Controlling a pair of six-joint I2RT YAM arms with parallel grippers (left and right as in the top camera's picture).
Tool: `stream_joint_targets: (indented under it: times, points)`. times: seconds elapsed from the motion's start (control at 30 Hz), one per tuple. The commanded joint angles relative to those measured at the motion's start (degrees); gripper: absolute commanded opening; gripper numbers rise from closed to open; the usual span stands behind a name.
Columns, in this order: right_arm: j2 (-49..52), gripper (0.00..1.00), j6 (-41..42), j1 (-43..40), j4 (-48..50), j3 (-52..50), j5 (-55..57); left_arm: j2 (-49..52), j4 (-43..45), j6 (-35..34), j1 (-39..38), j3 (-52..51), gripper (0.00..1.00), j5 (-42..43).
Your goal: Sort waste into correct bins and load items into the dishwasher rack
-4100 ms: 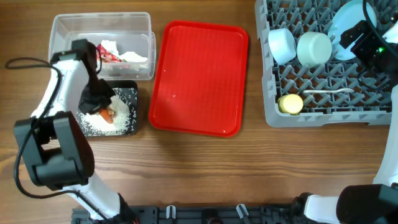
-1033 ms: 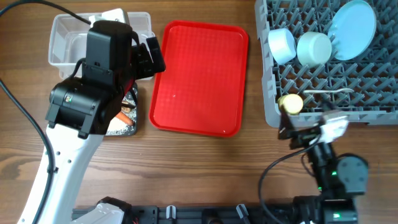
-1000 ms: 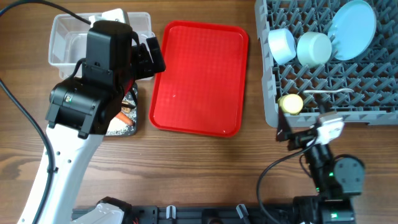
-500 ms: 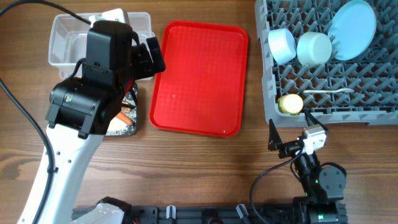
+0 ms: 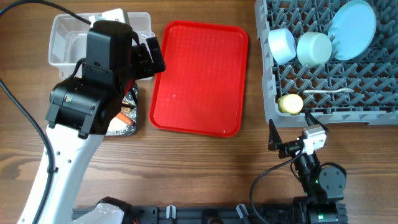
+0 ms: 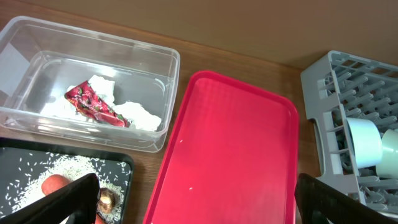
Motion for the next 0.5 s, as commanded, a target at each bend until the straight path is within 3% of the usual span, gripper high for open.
stream_joint_targets:
  times: [0.0, 0.47]
  points:
    - [-0.83, 1.00, -0.15, 0.28, 0.44, -0.11, 0.55, 0.07, 0.13, -0.74, 0.22, 0.17, 1.00, -0.92]
    - [-0.83, 1.00, -0.11, 0.28, 0.44, -0.11, 0.55, -0.24, 0.87, -0.76, 0.20, 0.17, 1.00, -0.70]
